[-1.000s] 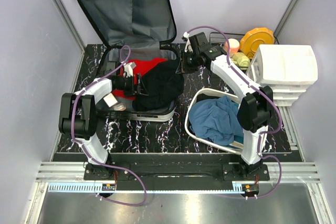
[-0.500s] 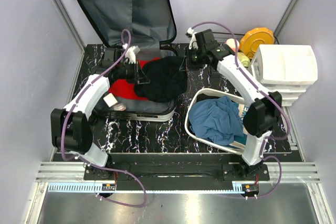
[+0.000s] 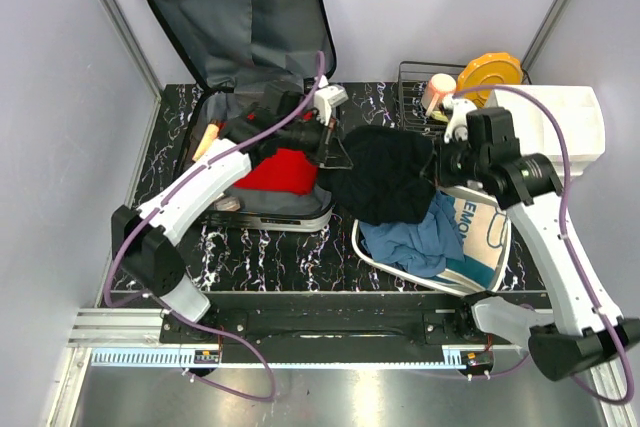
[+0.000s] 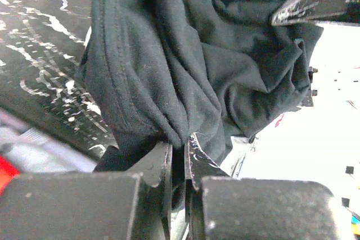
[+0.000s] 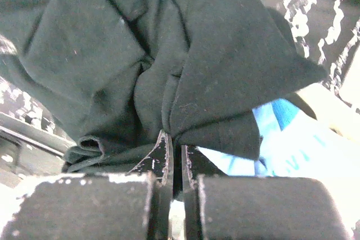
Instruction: Open, take out, and arrange the luggage
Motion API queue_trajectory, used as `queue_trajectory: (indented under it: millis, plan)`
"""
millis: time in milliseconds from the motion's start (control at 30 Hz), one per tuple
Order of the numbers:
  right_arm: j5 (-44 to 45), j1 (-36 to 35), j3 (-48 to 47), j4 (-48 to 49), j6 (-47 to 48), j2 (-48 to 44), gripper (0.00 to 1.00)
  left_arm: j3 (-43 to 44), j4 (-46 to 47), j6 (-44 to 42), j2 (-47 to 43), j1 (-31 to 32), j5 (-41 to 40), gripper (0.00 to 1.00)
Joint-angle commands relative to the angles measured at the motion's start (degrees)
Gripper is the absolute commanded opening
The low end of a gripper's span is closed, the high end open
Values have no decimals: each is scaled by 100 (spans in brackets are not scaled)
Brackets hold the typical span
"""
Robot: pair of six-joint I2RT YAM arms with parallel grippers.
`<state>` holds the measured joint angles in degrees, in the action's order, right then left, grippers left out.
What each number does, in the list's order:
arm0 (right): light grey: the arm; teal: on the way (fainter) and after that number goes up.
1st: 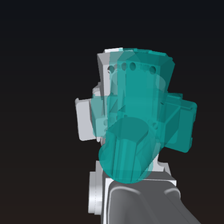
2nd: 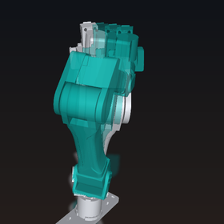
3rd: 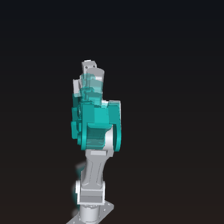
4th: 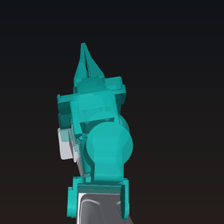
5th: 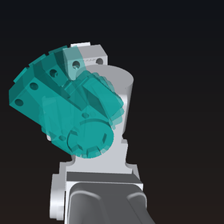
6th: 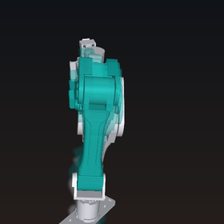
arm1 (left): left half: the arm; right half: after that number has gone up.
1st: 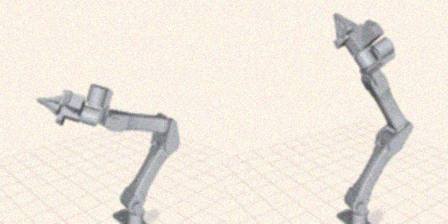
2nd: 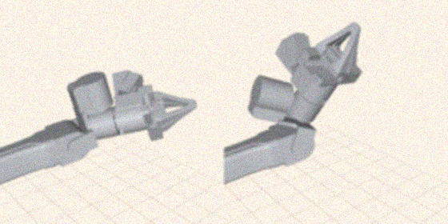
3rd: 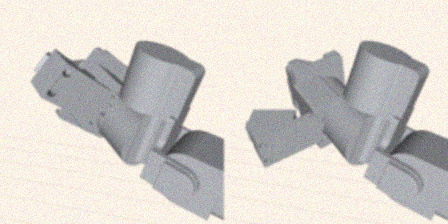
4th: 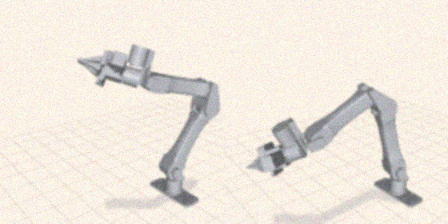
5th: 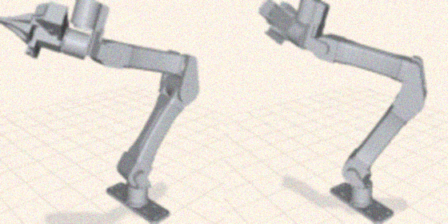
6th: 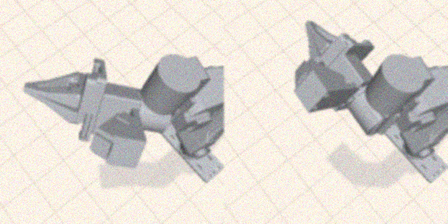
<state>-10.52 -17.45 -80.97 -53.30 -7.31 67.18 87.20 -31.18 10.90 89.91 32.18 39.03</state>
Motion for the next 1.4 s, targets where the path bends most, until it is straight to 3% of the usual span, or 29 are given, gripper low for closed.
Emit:
queue_trajectory:
  millis: [0,167,333,533,633,700,767,800,867,967,1100,1233,1367]
  plan:
    - [664,5,467,-962,1151,-730,0,561,121,62,404,490,175,0]
    - [1649,5,1003,-1762,2196,-1066,0,798,182,62,1115,1139,184,0]
    - [2150,5,1645,-2412,2524,-1295,0,1080,358,185,1687,1500,184,0]
    - [3038,66,2646,-1511,3130,-1541,0,1080,560,238,2197,1694,88,0]
    - [2995,268,2911,-1001,3157,-1243,2,913,551,194,2303,1564,-106,9]
    - [2881,530,2885,-788,3183,-980,4,773,560,185,2181,1423,-27,30]
    - [2705,707,2815,-559,3227,-725,19,737,534,-16,2031,1186,175,60]
    - [2513,839,2658,-541,3236,-654,33,755,395,-122,1813,1107,202,68]
    - [2398,919,2473,-594,3192,-505,57,781,218,-324,1557,861,123,78]
    - [2099,954,1946,-901,3096,-416,78,624,-46,-509,1012,316,79,83]
    - [1126,954,534,-1358,2788,-223,88,149,-169,-544,458,-764,-70,82]
    - [491,954,-304,-1271,2463,119,89,-62,-503,-1054,334,-1661,-702,81]
    - [-194,945,-955,-938,2138,759,89,-168,-635,-1459,571,-1680,-1195,81]
